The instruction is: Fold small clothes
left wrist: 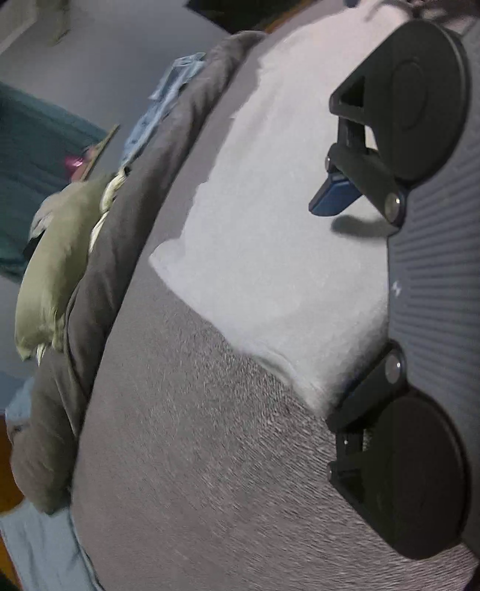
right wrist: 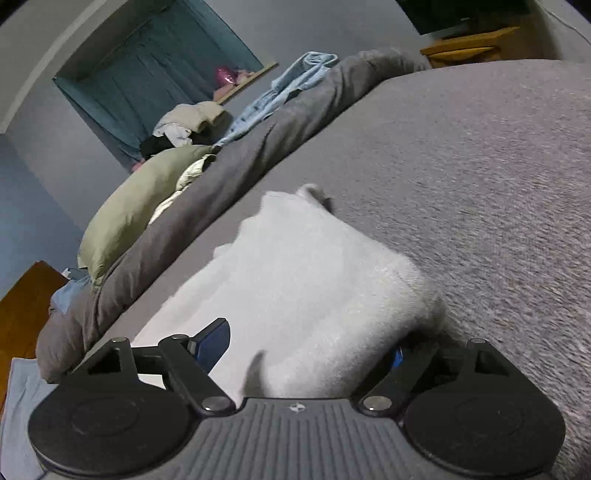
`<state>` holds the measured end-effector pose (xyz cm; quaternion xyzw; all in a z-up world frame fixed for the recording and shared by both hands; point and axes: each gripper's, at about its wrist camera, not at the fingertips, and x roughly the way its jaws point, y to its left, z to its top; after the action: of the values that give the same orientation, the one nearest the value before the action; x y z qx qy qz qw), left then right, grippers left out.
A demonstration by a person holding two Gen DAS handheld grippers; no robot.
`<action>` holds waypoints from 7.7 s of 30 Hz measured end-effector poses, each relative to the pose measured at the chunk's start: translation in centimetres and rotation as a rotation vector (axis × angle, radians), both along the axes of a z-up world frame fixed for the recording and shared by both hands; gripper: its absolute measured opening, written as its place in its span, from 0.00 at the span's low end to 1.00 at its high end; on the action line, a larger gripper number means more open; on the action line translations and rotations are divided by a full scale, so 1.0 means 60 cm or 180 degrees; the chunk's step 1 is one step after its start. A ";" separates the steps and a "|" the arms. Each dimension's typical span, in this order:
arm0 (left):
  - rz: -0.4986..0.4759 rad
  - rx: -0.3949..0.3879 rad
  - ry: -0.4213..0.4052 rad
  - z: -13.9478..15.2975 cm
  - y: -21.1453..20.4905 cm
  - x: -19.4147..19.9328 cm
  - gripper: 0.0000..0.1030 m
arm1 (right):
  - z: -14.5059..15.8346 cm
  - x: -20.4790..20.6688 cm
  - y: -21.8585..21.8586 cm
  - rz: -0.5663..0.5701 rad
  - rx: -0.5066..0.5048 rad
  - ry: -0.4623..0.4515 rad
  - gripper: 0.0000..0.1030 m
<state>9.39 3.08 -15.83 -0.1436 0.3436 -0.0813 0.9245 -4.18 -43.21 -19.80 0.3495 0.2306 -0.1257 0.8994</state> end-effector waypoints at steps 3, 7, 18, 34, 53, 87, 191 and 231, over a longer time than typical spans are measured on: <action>-0.0028 0.0049 0.0075 -0.016 0.001 -0.013 0.82 | -0.014 0.006 -0.008 -0.0022 0.0093 0.0085 0.71; -0.0070 0.0100 0.0046 -0.024 -0.007 -0.013 0.81 | -0.029 0.009 -0.003 -0.0010 0.0104 0.0166 0.67; -0.0149 0.0369 -0.0190 0.003 -0.016 0.005 0.12 | -0.027 0.050 -0.013 -0.0080 0.0161 0.0204 0.24; -0.0366 0.0314 -0.0411 0.085 0.000 -0.107 0.05 | 0.078 -0.034 0.023 0.0075 -0.0064 -0.0085 0.16; -0.0677 0.0579 0.0175 0.104 0.035 -0.332 0.10 | 0.104 -0.247 0.028 0.0003 -0.0058 0.0301 0.18; -0.0673 0.0805 -0.0048 0.175 -0.029 -0.248 0.70 | 0.193 -0.291 0.094 -0.0153 -0.1571 0.0578 0.69; -0.2532 0.0273 0.0847 0.109 -0.602 -0.001 0.94 | -0.018 -0.249 -0.057 -0.0237 0.0556 0.0210 0.20; -0.1494 -0.0940 0.0550 0.053 -0.100 0.057 0.12 | 0.104 -0.106 0.238 0.2363 -0.1166 0.0012 0.18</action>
<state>12.82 -2.95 -12.67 -0.1997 0.4293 -0.3296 0.8168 -10.55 -28.92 -13.55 0.0765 0.3164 0.1676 0.9306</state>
